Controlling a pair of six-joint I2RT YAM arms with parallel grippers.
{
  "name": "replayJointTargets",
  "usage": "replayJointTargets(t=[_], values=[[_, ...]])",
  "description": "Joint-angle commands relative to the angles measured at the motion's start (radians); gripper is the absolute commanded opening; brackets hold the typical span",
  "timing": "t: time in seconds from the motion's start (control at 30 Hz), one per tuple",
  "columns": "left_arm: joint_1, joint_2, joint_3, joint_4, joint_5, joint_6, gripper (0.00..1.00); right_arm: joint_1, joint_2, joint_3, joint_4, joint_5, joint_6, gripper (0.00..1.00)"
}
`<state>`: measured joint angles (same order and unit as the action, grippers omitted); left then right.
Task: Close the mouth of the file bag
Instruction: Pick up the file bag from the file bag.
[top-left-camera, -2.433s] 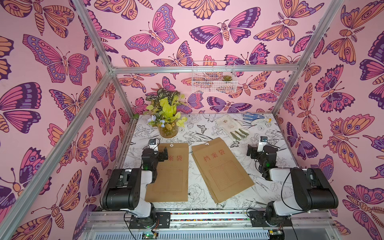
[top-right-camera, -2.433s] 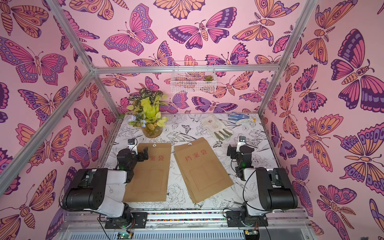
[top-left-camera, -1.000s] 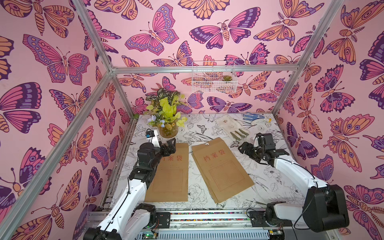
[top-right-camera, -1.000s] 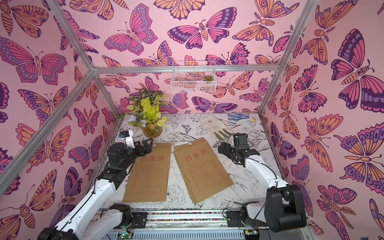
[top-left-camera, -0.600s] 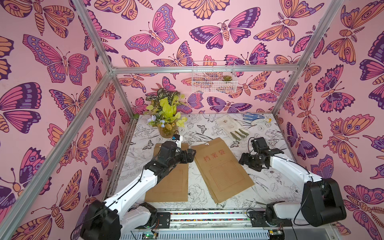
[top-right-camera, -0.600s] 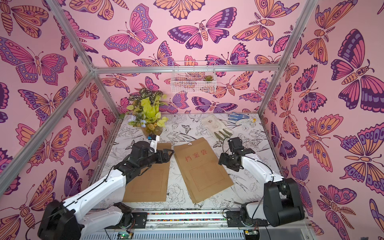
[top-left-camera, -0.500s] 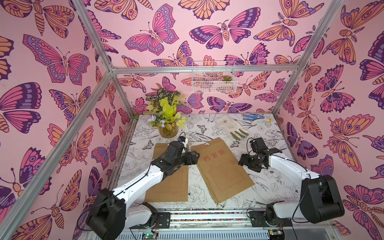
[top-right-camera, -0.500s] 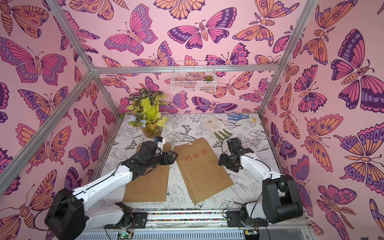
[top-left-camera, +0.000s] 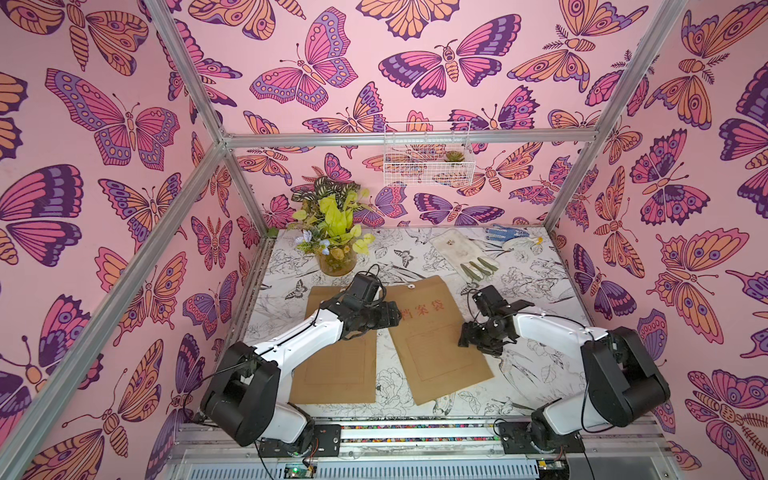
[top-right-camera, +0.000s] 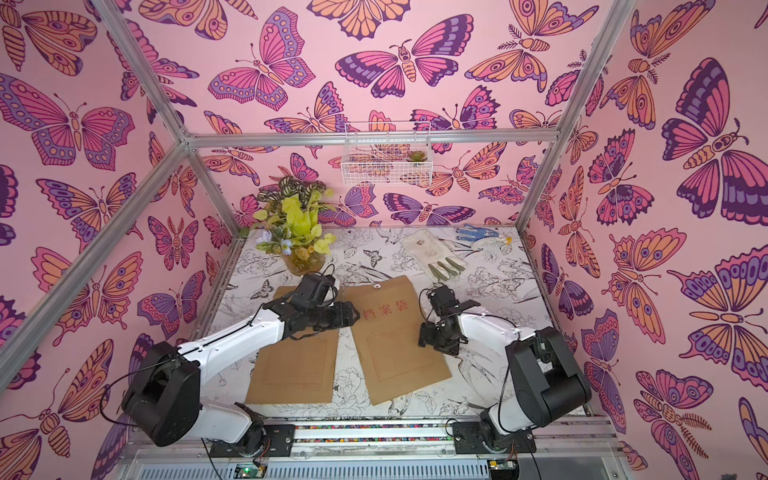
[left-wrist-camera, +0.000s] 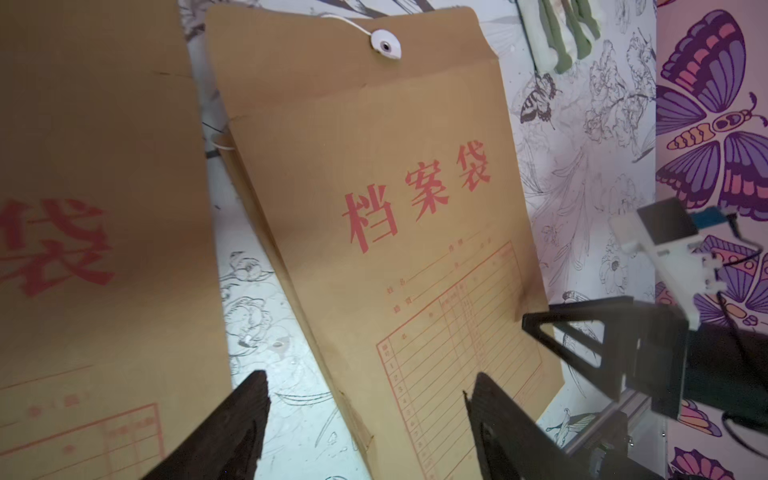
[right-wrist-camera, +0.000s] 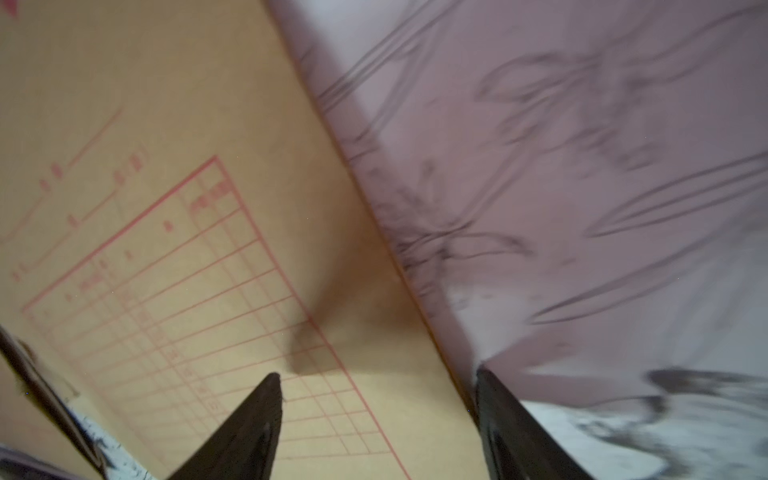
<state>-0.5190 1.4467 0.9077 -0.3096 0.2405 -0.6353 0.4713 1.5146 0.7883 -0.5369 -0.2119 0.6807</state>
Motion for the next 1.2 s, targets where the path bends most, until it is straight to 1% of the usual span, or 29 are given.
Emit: replayJointTargets(t=[0.0, 0.03, 0.1, 0.2, 0.27, 0.3, 0.4, 0.43, 0.47, 0.57, 0.7, 0.8, 0.9, 1.0, 1.07, 1.17], values=[[0.06, -0.008, 0.043, -0.124, 0.022, 0.061, 0.77, 0.107, 0.049, 0.036, 0.077, -0.094, 0.137, 0.73], [0.062, -0.014, 0.066, -0.166, -0.008, 0.092, 0.77, 0.127, 0.05, 0.046, 0.092, -0.118, 0.156, 0.73], [0.062, -0.016, 0.097, -0.221, -0.028, 0.135, 0.77, 0.122, 0.046, 0.051, 0.104, -0.16, 0.174, 0.73], [0.051, -0.022, 0.098, -0.228, 0.005, 0.148, 0.77, 0.051, 0.01, 0.056, 0.066, -0.174, 0.142, 0.68], [0.026, -0.009, 0.094, -0.209, 0.015, 0.162, 0.78, -0.004, -0.007, 0.06, 0.043, -0.155, 0.12, 0.62], [0.014, 0.004, 0.095, -0.2, 0.014, 0.166, 0.78, -0.014, -0.004, 0.066, 0.032, -0.142, 0.113, 0.58], [-0.018, 0.052, 0.106, -0.164, 0.032, 0.165, 0.78, -0.004, 0.026, 0.074, 0.048, -0.103, 0.14, 0.45], [-0.025, 0.065, 0.107, -0.149, 0.043, 0.159, 0.78, 0.005, 0.04, 0.068, 0.071, -0.101, 0.164, 0.41], [-0.029, 0.081, 0.105, -0.132, 0.058, 0.152, 0.78, 0.014, 0.05, 0.064, 0.094, -0.099, 0.183, 0.39], [-0.033, 0.117, 0.087, -0.085, 0.102, 0.124, 0.77, 0.032, 0.109, 0.067, 0.136, -0.097, 0.201, 0.39], [-0.036, 0.152, 0.067, -0.067, 0.127, 0.101, 0.77, 0.039, 0.151, 0.066, 0.159, -0.093, 0.201, 0.4], [-0.036, 0.175, 0.047, -0.049, 0.143, 0.083, 0.77, 0.039, 0.164, 0.067, 0.179, -0.11, 0.195, 0.34], [-0.036, 0.202, 0.012, -0.018, 0.147, 0.062, 0.75, 0.04, 0.161, 0.075, 0.172, -0.133, 0.182, 0.31], [-0.036, 0.229, -0.022, 0.023, 0.171, 0.034, 0.73, 0.04, 0.141, 0.094, 0.131, -0.136, 0.149, 0.32], [-0.036, 0.244, -0.034, 0.038, 0.19, 0.024, 0.72, 0.039, 0.124, 0.106, 0.118, -0.16, 0.136, 0.32], [-0.036, 0.254, -0.045, 0.049, 0.197, 0.018, 0.71, 0.04, 0.095, 0.125, 0.103, -0.206, 0.134, 0.33]])
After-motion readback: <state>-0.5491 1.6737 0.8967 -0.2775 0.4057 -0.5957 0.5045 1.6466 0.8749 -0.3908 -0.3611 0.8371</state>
